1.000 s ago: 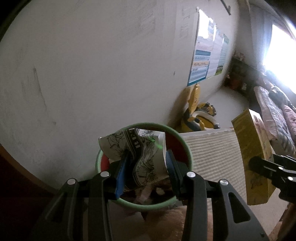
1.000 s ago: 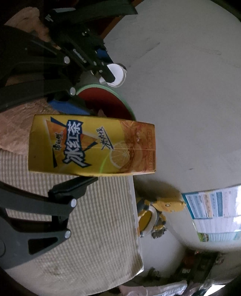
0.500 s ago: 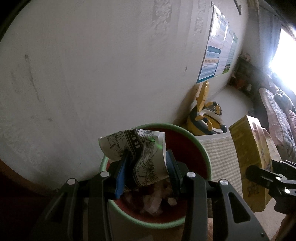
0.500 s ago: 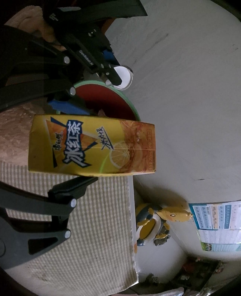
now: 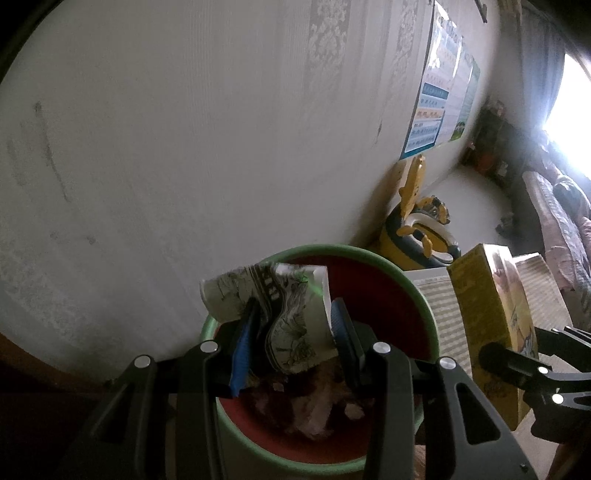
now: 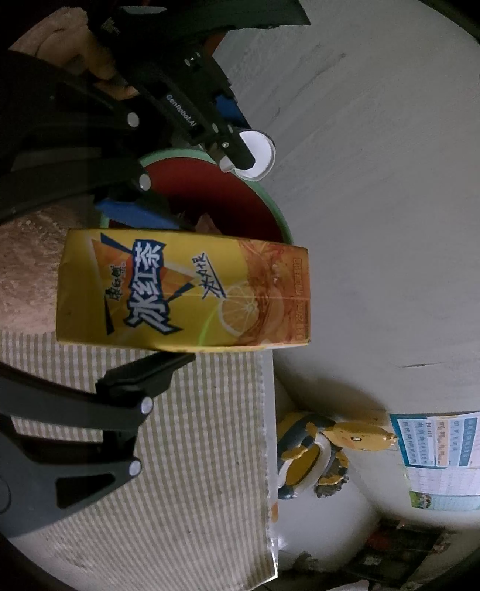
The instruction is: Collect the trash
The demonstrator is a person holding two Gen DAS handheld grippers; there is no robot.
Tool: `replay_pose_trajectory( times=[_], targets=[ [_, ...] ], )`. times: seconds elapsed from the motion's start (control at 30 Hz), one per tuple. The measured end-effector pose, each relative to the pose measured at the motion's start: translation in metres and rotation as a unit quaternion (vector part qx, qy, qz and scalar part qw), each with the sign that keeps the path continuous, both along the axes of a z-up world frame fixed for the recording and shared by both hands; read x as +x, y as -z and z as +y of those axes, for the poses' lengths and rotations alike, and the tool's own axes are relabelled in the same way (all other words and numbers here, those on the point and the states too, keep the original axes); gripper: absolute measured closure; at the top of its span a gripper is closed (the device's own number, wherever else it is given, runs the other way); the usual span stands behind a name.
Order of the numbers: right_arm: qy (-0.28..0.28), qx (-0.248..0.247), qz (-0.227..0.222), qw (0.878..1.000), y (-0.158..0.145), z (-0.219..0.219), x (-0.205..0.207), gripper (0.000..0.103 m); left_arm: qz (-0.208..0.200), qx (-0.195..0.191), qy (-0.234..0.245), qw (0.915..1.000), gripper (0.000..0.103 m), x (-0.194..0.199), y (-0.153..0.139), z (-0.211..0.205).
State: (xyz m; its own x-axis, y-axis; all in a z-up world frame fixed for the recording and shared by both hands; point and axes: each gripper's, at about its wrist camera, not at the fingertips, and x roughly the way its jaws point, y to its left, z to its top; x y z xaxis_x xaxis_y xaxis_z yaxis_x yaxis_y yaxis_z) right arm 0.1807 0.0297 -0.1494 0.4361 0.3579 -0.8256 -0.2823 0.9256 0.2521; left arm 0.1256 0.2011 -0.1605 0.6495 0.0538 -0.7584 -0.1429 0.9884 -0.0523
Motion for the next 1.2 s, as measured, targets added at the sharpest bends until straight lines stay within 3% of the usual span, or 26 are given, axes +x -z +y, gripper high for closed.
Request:
replay_pose_trajectory(
  times=[0.43, 0.87, 0.93, 1.07, 1.13, 1.2],
  targets=[
    [-0.006, -0.008, 0.012, 1.000, 0.015, 0.005, 0.015, 0.044, -0.007, 0.003, -0.014, 0.9999, 0.064, 0.002, -0.004, 0.005],
    [-0.034, -0.018, 0.013, 0.999, 0.023, 0.040, 0.033, 0.043, -0.054, 0.001, -0.055, 0.9970, 0.057, -0.027, -0.042, 0.027],
    [-0.042, -0.018, 0.009, 0.999, 0.022, 0.044, 0.036, 0.042, -0.060, 0.001, -0.060, 0.9964, 0.051, -0.031, -0.047, 0.029],
    [-0.042, -0.020, -0.012, 0.999, 0.017, 0.041, 0.032, 0.034, -0.072, 0.017, -0.074, 0.9945, 0.049, -0.042, -0.057, 0.029],
    [-0.036, -0.017, -0.017, 0.999, 0.015, 0.037, 0.029, 0.031, -0.078, 0.021, -0.076, 0.9938, 0.040, -0.047, -0.063, 0.028],
    [-0.026, -0.012, -0.028, 0.999, 0.008, 0.028, 0.021, 0.031, -0.086, 0.018, -0.076, 0.9932, 0.037, -0.052, -0.071, 0.025]
  ],
)
